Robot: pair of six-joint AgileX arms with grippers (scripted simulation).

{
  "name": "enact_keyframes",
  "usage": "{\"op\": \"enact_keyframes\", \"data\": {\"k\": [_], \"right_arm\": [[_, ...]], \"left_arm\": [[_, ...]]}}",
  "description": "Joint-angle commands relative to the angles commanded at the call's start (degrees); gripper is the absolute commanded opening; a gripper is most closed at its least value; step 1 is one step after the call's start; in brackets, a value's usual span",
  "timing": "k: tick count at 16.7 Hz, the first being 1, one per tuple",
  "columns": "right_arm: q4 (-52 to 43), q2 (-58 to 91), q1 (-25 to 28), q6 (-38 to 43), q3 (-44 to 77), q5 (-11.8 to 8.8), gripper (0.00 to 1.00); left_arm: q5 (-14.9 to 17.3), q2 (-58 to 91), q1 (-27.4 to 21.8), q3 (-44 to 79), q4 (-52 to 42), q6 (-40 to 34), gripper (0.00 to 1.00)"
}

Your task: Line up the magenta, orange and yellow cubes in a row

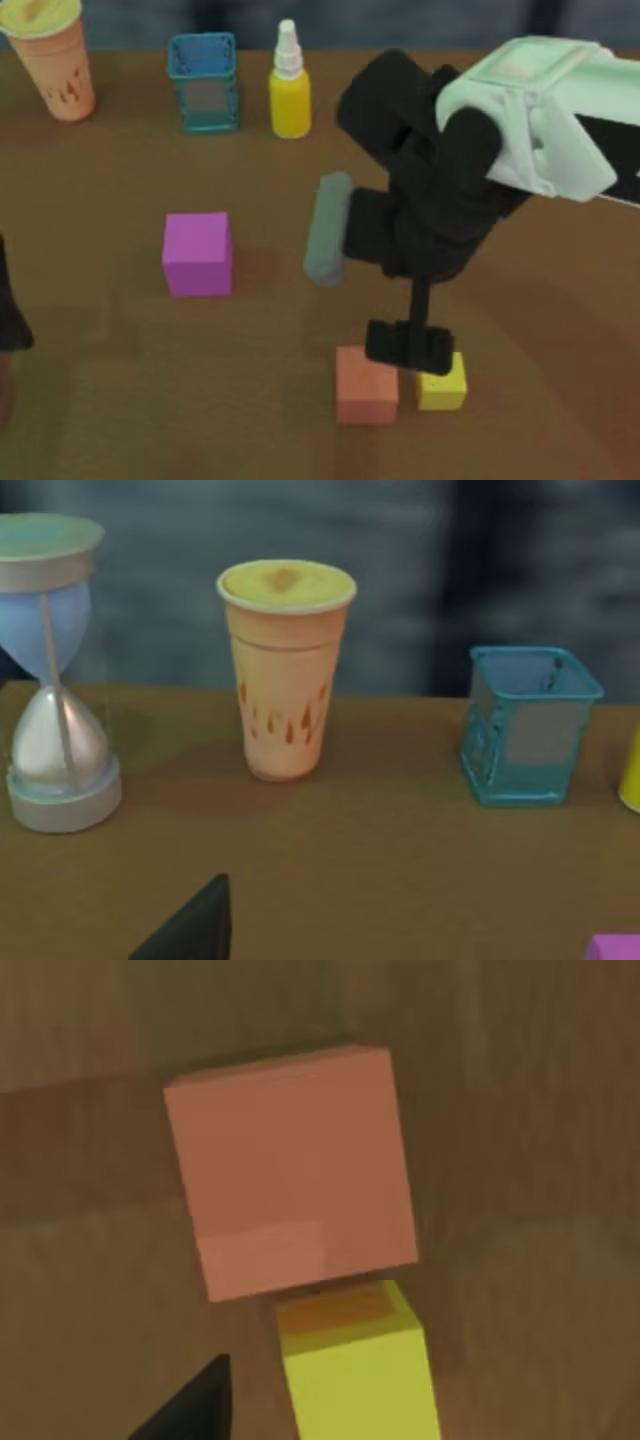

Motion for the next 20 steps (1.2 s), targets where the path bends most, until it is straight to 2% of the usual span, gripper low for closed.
{"op": "enact_keyframes", "data": {"k": [4, 10, 15, 20], "right_arm": [[10.04, -17.55, -7.86, 6.12, -13.74, -0.73, 1.0], [26.45, -50.01, -21.44, 17.29, -40.29, -1.24, 1.0], [39.88, -77.79, -31.99, 26.74, -61.97, -0.68, 1.0], [50.77, -98.36, -39.44, 34.1, -76.95, 0.31, 1.0]], "left_arm": [[-0.13, 20.28, -3.23, 16.93, -10.92, -3.58, 1.0], [-0.11, 59.77, -9.14, 45.54, -30.87, -9.79, 1.0], [0.08, 87.04, -13.83, 66.99, -45.84, -14.5, 1.0], [0.06, 106.07, -17.17, 83.39, -55.74, -17.85, 1.0]]}}
